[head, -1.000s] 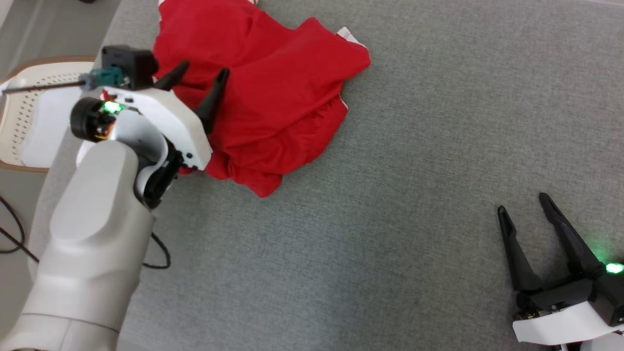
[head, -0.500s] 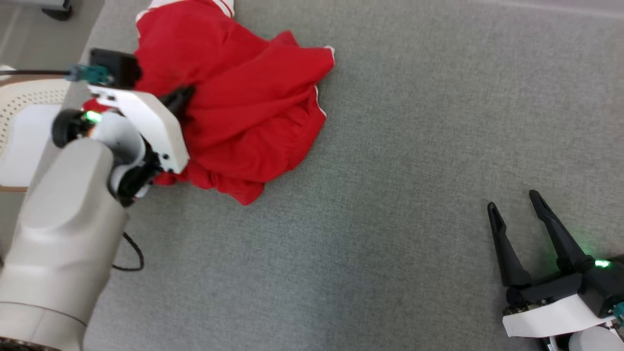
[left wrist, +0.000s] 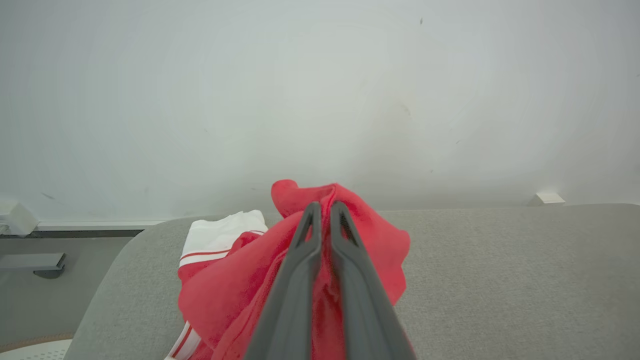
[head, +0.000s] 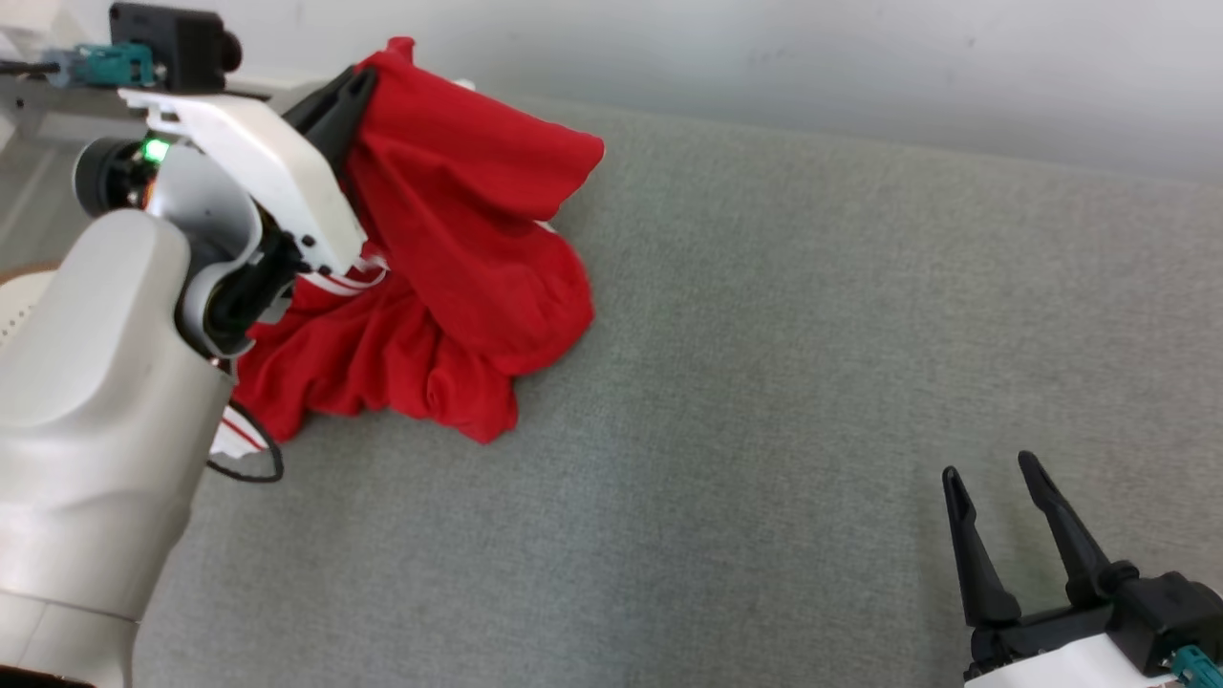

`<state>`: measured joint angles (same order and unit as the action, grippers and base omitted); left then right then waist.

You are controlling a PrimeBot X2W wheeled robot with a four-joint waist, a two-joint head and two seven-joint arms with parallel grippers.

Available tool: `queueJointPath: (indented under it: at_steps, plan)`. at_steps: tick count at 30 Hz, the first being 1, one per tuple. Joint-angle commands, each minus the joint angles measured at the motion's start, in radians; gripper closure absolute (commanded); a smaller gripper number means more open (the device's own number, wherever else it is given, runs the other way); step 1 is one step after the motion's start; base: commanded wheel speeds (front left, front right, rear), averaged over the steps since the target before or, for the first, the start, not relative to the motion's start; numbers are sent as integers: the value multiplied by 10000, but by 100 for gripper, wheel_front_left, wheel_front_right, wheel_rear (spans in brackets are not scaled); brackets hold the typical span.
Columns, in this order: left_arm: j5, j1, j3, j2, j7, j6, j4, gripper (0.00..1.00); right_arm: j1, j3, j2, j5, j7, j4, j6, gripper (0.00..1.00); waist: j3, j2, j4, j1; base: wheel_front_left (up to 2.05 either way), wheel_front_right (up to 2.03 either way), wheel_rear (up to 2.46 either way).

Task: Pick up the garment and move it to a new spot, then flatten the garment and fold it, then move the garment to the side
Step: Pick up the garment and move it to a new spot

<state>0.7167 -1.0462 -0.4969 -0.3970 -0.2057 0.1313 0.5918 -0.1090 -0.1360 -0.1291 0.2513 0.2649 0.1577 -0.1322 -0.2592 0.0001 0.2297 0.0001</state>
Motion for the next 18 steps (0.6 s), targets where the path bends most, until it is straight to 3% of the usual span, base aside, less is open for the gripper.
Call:
queueJointPath:
  at_steps: [1, 9, 18]
  plan:
    - [167, -7, -4, -83, -47, -31, -224, 100, 151, 29, 15, 136, -8, 2, 28, 0, 364, -1, -218, -1, 0, 0, 0]
    - [1049, 448, 171, -213, -961, -72, -2869, 100, 634, 172, 337, 184, -8, 8, 28, 0, 1177, -1, -971, -1, 0, 0, 0]
    - [2237, 1606, 162, -400, -2335, -622, -6598, 100, 997, 276, 533, 231, -8, -130, 28, 0, 1501, -1, -2148, -1, 0, 0, 0]
